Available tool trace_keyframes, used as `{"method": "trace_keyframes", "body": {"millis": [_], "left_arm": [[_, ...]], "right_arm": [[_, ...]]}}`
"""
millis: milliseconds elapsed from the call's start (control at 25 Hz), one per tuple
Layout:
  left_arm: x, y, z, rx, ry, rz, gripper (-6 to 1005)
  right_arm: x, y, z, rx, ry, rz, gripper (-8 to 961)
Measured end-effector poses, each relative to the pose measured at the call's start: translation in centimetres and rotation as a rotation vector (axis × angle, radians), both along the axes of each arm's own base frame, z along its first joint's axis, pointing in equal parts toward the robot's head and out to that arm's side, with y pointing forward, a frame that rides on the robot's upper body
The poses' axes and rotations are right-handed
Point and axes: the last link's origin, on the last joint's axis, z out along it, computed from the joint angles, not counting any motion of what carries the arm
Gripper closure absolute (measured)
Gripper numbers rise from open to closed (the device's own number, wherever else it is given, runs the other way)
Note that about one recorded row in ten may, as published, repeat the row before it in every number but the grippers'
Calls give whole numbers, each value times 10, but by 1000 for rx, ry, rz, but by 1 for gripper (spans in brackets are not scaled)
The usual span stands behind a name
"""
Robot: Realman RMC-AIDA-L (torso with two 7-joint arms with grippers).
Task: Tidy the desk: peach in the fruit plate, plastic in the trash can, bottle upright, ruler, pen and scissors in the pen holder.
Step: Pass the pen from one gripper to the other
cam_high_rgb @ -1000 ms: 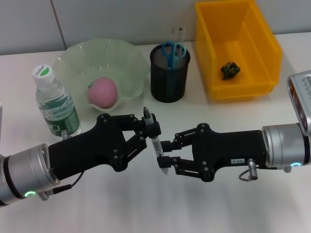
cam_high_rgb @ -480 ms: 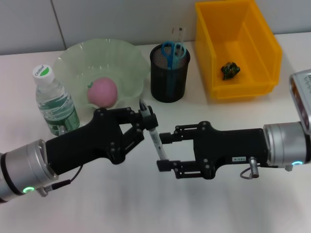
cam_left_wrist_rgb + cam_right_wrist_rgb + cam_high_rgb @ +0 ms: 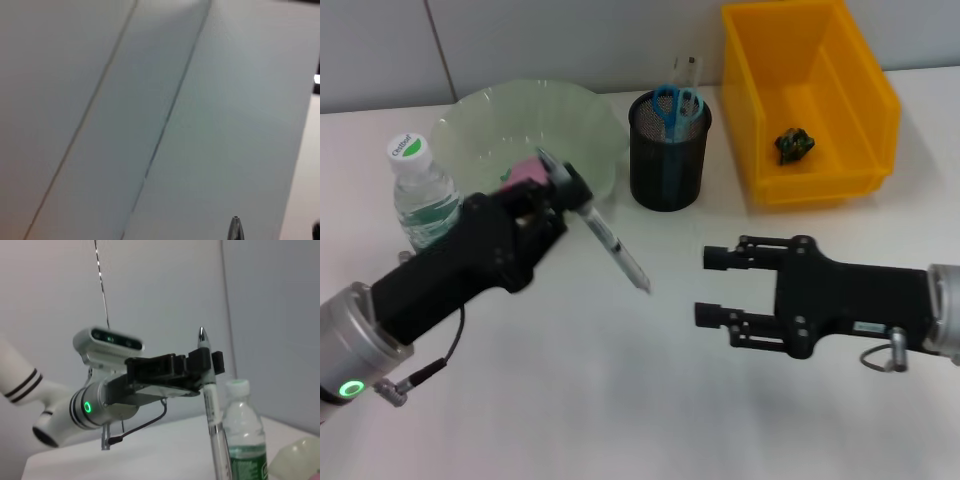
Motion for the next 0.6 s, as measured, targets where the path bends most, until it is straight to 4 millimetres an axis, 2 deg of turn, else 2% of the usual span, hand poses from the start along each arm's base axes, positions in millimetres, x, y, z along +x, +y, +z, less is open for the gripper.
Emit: {"method": "trace_keyframes", "body": {"millis": [280,400,600], "left_arm": [[-5,-9,3,7,-131,100,863],[-8,-13,1,14,-218,200,863],[-9,-12,3,-25,-295,258,863]], "right_arm": [[12,-18,3,126,82,59,327],[17,-29,-2,208,110,96,327],[18,-31,-5,261,132,92,327]]}}
